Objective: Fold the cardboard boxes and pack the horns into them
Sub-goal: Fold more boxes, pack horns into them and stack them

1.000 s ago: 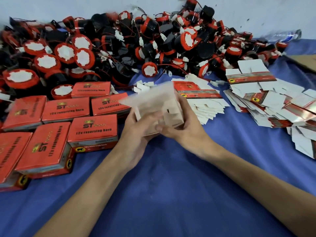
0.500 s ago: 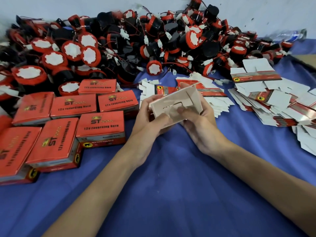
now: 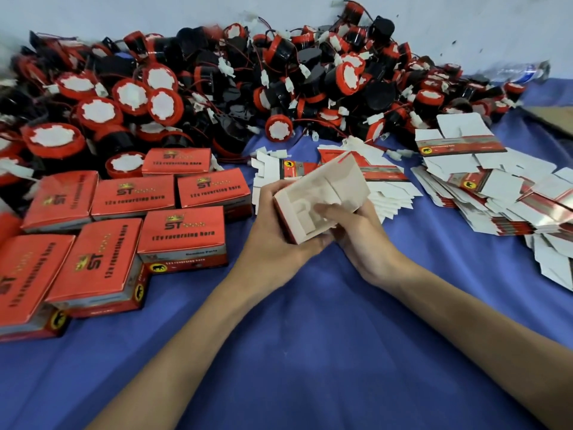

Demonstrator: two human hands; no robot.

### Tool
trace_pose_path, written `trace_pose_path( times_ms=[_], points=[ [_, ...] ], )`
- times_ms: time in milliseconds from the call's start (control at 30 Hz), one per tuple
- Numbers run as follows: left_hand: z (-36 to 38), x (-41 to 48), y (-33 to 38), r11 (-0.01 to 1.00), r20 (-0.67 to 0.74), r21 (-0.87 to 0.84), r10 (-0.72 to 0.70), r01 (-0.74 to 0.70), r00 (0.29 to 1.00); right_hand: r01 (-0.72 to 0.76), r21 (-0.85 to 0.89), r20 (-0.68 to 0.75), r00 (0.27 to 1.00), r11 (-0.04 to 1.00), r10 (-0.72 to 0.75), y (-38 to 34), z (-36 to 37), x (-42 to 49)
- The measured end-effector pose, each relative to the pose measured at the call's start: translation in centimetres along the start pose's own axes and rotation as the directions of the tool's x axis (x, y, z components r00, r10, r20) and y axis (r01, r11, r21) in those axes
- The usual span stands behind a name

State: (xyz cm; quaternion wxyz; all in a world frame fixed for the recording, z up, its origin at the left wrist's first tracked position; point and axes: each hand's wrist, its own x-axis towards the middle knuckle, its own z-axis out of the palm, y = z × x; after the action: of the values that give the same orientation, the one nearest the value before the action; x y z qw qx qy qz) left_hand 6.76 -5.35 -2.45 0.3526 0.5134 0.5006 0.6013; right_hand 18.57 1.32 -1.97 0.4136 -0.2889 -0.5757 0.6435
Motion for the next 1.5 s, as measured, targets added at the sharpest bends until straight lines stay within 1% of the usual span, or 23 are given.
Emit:
trace_pose_path(
  times_ms=[133,233,300,367,433,500,533,567,600,633,667,700,733,767,800,867,933,1033,1100,1267,1400,1467,1500],
  points=[
    [-0.5,0.3,-0.2,0.999,-0.087,-0.029,-0.017,0.015,0.996,-0.02,0.08,0.14,0.99,0.997,0.009,-0.1,-0.2,0.0],
    [-0.6,0.2,-0.4,0.969,-0.166,0.236,0.117,-0.075,0.979,-0.015,0.081,0.188,0.982,0.997,0.0,0.0,-0.3,-0.1],
    [-0.6,0.1,-0.6,0.899,-0.151,0.413,0.229,-0.149,0.962,0.016,-0.041,0.166,0.986,0.999,-0.009,-0.2,-0.4,0.1],
    [-0.6,0.1,-0.8,0.851,-0.081,0.474,0.296,-0.224,0.952,0.051,-0.173,0.107,0.994,0.984,-0.033,-0.2,-0.5,0.0],
    [-0.6,-0.1,-0.5,0.843,-0.003,0.475,0.29,-0.254,0.957,0.049,-0.239,0.039,0.998,0.97,-0.041,0.1,-0.5,0.1],
    [-0.7,-0.1,-0.4,0.871,-0.051,0.444,0.258,-0.209,0.965,0.009,-0.311,0.063,0.998,0.95,0.011,-0.8,-0.8,0.6],
    [-0.9,-0.1,-0.2,0.901,-0.119,0.402,0.23,-0.165,0.966,-0.011,-0.37,0.184,0.979,0.929,0.085,-2.0,-1.3,1.2],
    [-1.0,-0.1,0.0,0.931,-0.186,0.344,0.194,-0.121,0.963,-0.024,-0.438,0.33,0.926,0.899,0.185,-3.7,-2.2,2.2],
    [-1.1,0.0,0.1,0.954,-0.236,0.289,0.157,-0.085,0.959,-0.038,-0.489,0.427,0.861,0.872,0.277,-5.6,-3.0,3.5],
    [-1.1,0.1,0.1,0.966,-0.265,0.253,0.119,-0.05,0.957,-0.069,-0.513,0.46,0.82,0.855,0.342,-7.3,-3.6,4.9],
    [-1.1,0.3,0.0,0.969,-0.274,0.248,0.088,-0.018,0.958,-0.103,-0.503,0.437,0.826,0.858,0.355,-8.3,-4.0,6.5],
    [-1.0,0.3,-0.2,0.963,-0.273,0.269,0.071,0.006,0.959,-0.086,-0.516,0.359,0.882,0.852,0.306,-8.4,-4.2,8.6],
    [-0.9,0.4,-0.3,0.953,-0.266,0.302,0.066,0.018,0.962,-0.012,-0.58,0.255,0.947,0.815,0.195,-7.9,-4.1,11.0],
    [-0.9,0.4,-0.4,0.944,-0.263,0.33,0.068,0.024,0.963,0.07,-0.698,0.16,0.985,0.712,0.06,-7.0,-3.5,13.3],
    [-0.8,0.3,-0.5,0.935,-0.262,0.354,0.077,0.022,0.962,0.129,-0.812,0.137,0.99,0.569,-0.029,-5.8,-2.8,15.5],
    [-0.9,0.3,-0.7,0.918,-0.249,0.397,0.119,-0.011,0.961,0.168,-0.945,0.176,0.984,0.28,0.005,-3.1,-0.8,18.7],
    [-0.9,0.2,-0.8,0.906,-0.23,0.423,0.115,-0.007,0.966,0.113,-0.986,0.117,0.993,0.125,0.022,-0.4,0.8,20.9],
    [-1.0,0.1,-1.0,0.903,-0.225,0.429,0.092,0.014,0.97,0.023,-0.993,-0.002,0.978,0.12,-0.209,1.7,1.5,22.1],
    [-0.9,0.1,-1.0,0.905,-0.215,0.425,0.086,0.014,0.973,0.021,-0.992,-0.013,0.963,0.122,-0.269,1.8,1.1,22.5],
    [-0.9,0.2,-0.8,0.908,-0.221,0.418,0.088,0.013,0.971,0.016,-1.0,0.016,0.982,0.001,-0.189,1.2,1.5,23.2],
    [-1.0,0.1,-0.6,0.913,-0.229,0.409,0.091,0.011,0.969,0.033,-0.999,0.042,0.961,-0.037,-0.275,1.4,3.6,23.4],
    [-1.0,0.2,-0.5,0.917,-0.236,0.397,0.08,0.021,0.968,0.081,-0.995,0.094,0.961,-0.058,-0.26,1.5,3.6,23.3],
    [-1.0,0.2,-0.5,0.921,-0.236,0.389,0.071,0.028,0.969,0.106,-0.994,0.111,0.966,-0.03,-0.232,1.3,3.4,23.2]
  ],
)
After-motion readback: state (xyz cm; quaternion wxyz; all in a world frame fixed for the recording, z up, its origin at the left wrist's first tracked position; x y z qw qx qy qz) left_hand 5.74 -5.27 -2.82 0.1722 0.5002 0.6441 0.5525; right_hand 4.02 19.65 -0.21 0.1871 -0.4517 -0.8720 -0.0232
